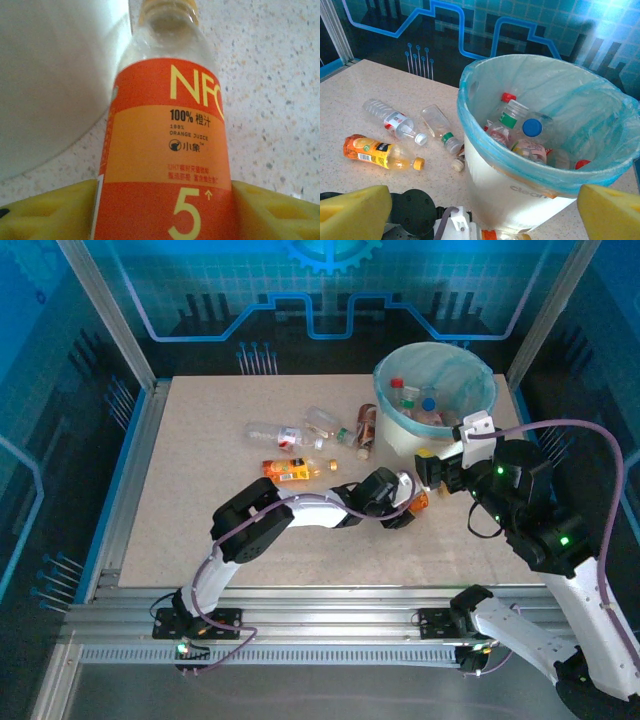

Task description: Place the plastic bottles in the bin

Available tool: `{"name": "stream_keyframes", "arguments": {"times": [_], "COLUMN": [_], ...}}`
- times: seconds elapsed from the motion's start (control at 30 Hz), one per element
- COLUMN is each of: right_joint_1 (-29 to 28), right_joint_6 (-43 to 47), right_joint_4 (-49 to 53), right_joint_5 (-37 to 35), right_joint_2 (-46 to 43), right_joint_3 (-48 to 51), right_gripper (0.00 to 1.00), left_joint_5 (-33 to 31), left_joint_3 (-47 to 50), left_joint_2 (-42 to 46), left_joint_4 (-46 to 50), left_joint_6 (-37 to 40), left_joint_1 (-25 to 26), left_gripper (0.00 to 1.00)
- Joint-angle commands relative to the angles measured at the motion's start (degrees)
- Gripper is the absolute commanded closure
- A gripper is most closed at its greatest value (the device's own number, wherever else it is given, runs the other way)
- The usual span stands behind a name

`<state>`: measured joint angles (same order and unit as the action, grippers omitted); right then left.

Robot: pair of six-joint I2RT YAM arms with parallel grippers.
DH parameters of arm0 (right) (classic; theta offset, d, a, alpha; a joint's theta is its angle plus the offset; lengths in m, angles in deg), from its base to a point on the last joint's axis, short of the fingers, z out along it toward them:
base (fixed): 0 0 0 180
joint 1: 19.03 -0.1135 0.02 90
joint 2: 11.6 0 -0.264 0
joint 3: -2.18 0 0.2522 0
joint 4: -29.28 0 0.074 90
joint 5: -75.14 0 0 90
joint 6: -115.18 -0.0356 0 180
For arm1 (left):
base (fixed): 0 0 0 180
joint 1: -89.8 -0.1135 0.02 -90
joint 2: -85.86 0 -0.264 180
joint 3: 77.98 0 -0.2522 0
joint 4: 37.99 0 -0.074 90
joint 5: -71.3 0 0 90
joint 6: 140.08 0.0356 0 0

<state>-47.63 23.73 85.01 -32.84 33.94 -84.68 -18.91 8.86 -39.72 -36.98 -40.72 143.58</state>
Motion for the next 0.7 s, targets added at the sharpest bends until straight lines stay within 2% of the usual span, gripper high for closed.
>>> {"name": "stream_keyframes", "arguments": {"times": [0.0,0.33,0.47,0.6,0.67], "right_joint_1": [-0.2,-0.2,-0.2,-0.2,-0.4], "right_joint_6": [0.5,-0.2,-1.3,-2.6,-3.2], "right_joint_4": [-1.3,-1.0,-1.6,-2.3,-2.9], "right_joint_5": [-1.0,-0.2,1.6,4.0,5.5], "right_joint_2": [-0.2,-0.3,0.6,2.1,2.9], "right_joint_3": [-0.2,-1.3,-1.6,-3.2,-4.2], "right_gripper": [0.03,0.03,0.03,0.04,0.03], "left_joint_5": [3.0,6.8,8.9,10.7,11.1], "left_joint_3": [4.0,18.3,25.4,30.6,32.3], "left_joint_2": [4.5,19.4,28.0,36.9,41.9], "left_joint_4": [-2.6,-7.4,-9.3,-7.3,-4.6], "left_joint_6": [1.9,2.1,2.0,2.1,2.1], "left_joint_1": [-0.1,-0.1,0.0,0.0,0.0], "left_gripper": [0.38,0.54,0.54,0.57,0.63]}}
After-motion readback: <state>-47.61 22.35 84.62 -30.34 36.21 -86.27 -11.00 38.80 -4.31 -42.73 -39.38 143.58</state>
